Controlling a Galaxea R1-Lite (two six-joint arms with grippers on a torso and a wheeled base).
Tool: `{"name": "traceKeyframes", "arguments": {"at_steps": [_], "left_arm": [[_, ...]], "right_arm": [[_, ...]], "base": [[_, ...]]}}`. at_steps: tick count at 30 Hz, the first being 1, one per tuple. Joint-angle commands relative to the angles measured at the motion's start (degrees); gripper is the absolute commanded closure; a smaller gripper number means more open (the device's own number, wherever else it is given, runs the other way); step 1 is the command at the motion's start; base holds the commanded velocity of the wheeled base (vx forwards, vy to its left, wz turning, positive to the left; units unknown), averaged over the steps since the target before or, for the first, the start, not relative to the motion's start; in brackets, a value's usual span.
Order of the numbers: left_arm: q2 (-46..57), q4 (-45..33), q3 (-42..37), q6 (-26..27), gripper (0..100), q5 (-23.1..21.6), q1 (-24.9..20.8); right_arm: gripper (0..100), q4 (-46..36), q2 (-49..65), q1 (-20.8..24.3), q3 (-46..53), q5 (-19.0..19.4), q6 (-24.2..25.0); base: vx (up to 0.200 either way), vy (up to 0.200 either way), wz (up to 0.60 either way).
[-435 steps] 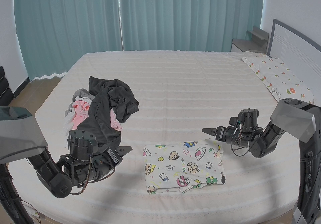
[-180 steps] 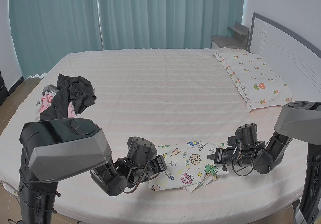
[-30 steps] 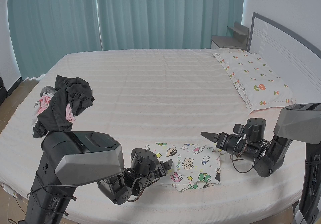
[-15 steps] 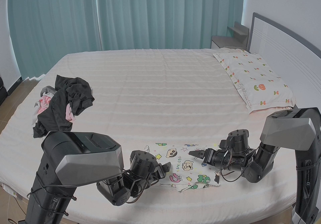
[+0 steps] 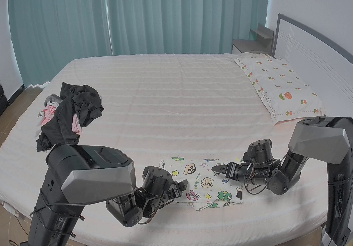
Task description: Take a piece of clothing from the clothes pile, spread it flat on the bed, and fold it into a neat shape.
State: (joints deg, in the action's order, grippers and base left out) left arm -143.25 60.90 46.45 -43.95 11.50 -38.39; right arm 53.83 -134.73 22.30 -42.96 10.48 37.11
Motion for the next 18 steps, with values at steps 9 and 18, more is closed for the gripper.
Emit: {"name": "traceKeyframes", "arguments": {"at_steps": [9, 18], "left_arm": [[2.5, 0.9, 0.0, -1.9, 0, 0.0, 1.0], [5.5, 0.7, 0.6, -1.7, 0, 0.0, 1.9]], "right_arm": [[0, -1.5, 6.1, 2.0, 6.2, 3.4, -0.5], [0, -4.3, 7.0, 2.1, 6.5, 3.1, -4.9]], "base": [[0.000, 0.000, 0.00], [0.000, 0.000, 0.00]]}}
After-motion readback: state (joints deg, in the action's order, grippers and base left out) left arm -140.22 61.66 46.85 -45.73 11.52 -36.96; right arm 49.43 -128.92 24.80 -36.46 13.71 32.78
